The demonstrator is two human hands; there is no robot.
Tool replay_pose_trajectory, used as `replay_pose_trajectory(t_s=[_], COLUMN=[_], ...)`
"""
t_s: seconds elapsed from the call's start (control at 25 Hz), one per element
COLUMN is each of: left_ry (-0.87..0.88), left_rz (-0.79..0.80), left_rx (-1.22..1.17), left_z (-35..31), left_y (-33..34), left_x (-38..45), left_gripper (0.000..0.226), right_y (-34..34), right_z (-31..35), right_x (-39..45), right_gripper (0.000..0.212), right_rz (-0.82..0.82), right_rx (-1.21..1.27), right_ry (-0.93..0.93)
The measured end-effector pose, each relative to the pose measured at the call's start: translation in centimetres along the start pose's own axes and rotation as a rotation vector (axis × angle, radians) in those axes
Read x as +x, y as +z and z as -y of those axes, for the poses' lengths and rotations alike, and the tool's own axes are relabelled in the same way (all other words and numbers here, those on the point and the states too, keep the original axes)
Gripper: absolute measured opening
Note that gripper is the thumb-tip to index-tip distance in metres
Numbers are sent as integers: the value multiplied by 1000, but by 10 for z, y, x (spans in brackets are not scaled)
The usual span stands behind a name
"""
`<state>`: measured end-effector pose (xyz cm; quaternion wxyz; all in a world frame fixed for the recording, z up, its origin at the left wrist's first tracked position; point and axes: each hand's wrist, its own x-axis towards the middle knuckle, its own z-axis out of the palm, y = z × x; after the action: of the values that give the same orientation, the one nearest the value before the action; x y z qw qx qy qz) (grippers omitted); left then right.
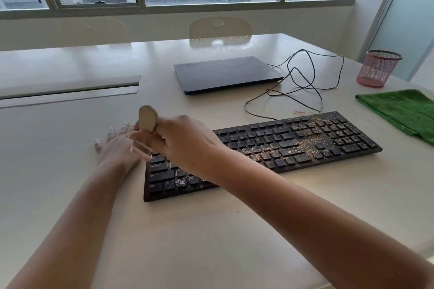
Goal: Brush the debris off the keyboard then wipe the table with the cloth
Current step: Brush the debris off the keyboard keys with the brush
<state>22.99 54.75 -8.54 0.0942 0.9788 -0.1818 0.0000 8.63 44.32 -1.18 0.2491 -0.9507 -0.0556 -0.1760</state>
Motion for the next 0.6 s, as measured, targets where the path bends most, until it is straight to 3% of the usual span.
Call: replay_pose_trajectory(t_s=[0.12,0.28,0.48,0.6], left_ry=[-27,-8,-34,-30], left_rz=[24,59,13,34], left_rx=[-36,30,-37,-57], left_z=[1,3,-2,0], left_y=[1,2,0,2], left_x=[4,3,2,5], left_gripper=[52,64,48,48], right_y=[0,-2,-10,-20], right_z=[1,2,-6,-13], right_x=[0,3,5,8], right_gripper=[39,35,27,28], right_rz=[96,67,162,125], right_rx=[-41,90,14,189], right_ry=[42,69,89,127])
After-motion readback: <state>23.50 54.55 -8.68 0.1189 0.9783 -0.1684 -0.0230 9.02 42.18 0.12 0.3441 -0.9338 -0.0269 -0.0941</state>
